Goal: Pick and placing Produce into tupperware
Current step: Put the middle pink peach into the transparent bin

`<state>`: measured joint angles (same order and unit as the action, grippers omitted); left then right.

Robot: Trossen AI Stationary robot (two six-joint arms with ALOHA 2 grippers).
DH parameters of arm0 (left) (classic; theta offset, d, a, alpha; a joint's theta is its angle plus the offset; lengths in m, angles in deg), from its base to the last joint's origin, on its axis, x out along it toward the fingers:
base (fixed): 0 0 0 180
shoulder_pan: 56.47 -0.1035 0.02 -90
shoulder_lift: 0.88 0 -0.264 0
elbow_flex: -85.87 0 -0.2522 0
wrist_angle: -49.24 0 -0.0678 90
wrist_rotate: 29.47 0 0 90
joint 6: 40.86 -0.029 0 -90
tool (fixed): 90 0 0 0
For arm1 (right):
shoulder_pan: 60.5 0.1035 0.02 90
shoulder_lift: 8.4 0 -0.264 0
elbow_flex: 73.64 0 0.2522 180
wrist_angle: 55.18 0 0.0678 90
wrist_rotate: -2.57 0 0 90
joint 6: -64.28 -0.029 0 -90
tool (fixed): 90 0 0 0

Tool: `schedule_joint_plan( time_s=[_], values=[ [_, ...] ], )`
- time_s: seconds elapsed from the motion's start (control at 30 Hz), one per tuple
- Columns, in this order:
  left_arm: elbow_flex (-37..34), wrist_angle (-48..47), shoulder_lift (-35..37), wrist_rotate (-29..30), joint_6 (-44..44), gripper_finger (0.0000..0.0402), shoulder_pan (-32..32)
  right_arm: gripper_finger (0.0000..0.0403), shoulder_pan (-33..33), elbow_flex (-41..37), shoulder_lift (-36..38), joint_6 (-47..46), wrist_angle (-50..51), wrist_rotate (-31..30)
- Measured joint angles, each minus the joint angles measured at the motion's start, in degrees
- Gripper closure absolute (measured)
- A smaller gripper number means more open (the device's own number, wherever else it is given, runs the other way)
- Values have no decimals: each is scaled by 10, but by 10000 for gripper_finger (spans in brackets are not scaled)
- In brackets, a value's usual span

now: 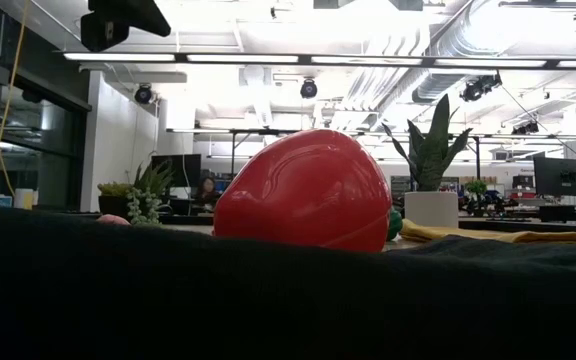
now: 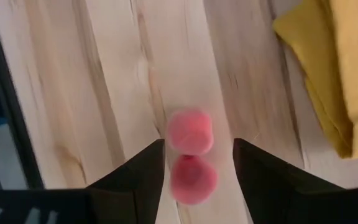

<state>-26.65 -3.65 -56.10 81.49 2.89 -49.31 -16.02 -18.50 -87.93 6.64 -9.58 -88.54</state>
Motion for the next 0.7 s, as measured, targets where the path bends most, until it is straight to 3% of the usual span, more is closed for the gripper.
schedule_joint_plan(
  time_s=[0.7],
  values=[
    [0,-4,0,1,-2,401,0,224,0,10,-63,16,-29,3]
  ],
)
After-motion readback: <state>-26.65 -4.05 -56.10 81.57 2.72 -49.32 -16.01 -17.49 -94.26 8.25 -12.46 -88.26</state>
